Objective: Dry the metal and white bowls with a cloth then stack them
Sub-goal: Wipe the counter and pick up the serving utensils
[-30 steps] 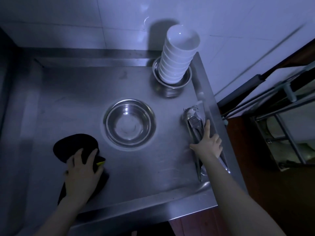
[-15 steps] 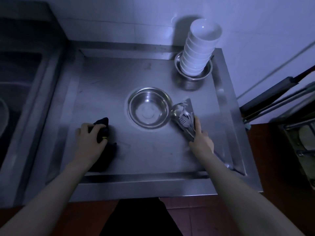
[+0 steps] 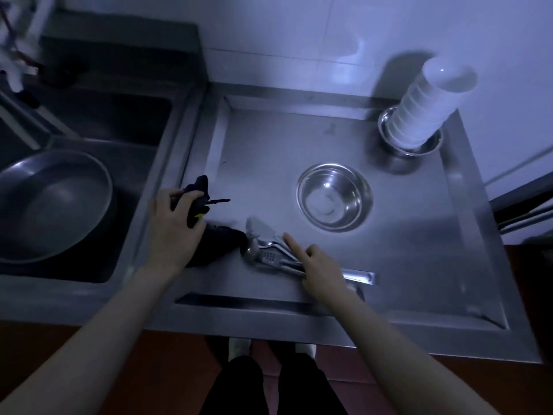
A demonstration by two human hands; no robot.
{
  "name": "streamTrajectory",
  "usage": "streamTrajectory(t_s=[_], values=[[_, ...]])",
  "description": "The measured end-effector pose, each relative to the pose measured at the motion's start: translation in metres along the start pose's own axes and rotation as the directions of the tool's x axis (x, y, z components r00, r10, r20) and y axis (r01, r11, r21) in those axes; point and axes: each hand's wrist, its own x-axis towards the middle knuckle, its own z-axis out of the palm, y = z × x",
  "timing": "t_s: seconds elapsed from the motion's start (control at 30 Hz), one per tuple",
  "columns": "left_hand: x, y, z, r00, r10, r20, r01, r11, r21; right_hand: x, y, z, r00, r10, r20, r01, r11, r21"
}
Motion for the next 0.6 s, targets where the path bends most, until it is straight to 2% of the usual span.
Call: streamTrajectory(t_s=[0.2,0.4,0.5,0.6], values=[[0.034,-0.025,-0.026,0.99,0.135,-0.039,-0.135,0.991,0.012,0.021,-0.074,0.015,0.999,-0.05,-0.007,0.05,0.999,0.004],[0.056,-0.014,-0.035,0.982,0.18,-0.059,-0.185,0.978,-0.097,0.022,-0.084,0.012,0.997,-0.04,0.059,0.03,0.986,0.163],[0.065,0.004,-0.029,0.982,0.177,-0.072,-0.187,0.968,-0.169,0.018,-0.082,-0.004,0.998,0.039,-0.055,-0.022,0.96,0.279],[0.074,0.034,-0.017,0.988,0.148,-0.03,-0.151,0.943,-0.297,0.017,-0.083,-0.043,0.956,0.187,-0.227,-0.047,0.86,0.509]])
